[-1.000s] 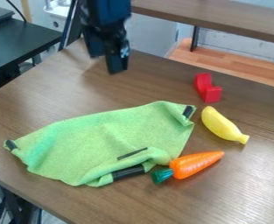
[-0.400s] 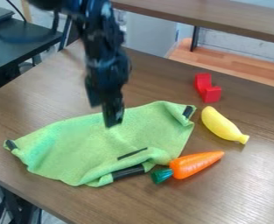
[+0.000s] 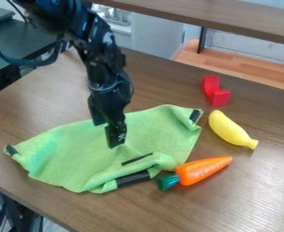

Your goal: Move the green cloth from bottom to middle and to the bottom of the table

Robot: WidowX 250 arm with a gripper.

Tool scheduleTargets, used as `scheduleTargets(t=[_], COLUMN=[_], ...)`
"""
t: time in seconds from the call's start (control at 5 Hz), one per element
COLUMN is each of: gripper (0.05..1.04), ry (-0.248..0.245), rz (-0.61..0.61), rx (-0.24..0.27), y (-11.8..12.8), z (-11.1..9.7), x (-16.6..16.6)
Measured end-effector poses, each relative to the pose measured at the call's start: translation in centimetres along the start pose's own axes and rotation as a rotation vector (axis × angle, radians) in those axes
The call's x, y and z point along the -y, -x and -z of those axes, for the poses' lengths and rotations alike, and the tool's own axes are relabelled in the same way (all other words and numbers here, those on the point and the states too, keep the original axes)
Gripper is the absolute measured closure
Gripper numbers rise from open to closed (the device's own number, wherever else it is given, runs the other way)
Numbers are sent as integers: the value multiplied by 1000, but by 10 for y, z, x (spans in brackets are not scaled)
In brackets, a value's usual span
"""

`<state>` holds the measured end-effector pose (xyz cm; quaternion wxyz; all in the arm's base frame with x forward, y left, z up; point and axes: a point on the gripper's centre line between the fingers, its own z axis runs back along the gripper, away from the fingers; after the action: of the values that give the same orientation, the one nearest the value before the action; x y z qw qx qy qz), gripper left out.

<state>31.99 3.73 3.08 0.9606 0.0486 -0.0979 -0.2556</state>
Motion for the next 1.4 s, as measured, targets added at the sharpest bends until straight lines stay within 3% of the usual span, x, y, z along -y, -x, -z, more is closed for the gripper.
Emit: scheduleTargets(t=[0.8,1.0,1.4], gripper=[83,83,83], ry=[42,23,-93], rz=[-144,-158,-197], rx=[-37,-32,-21], y=[-22,-26,-40], z=[23,26,31], x=[-41,-51,-81])
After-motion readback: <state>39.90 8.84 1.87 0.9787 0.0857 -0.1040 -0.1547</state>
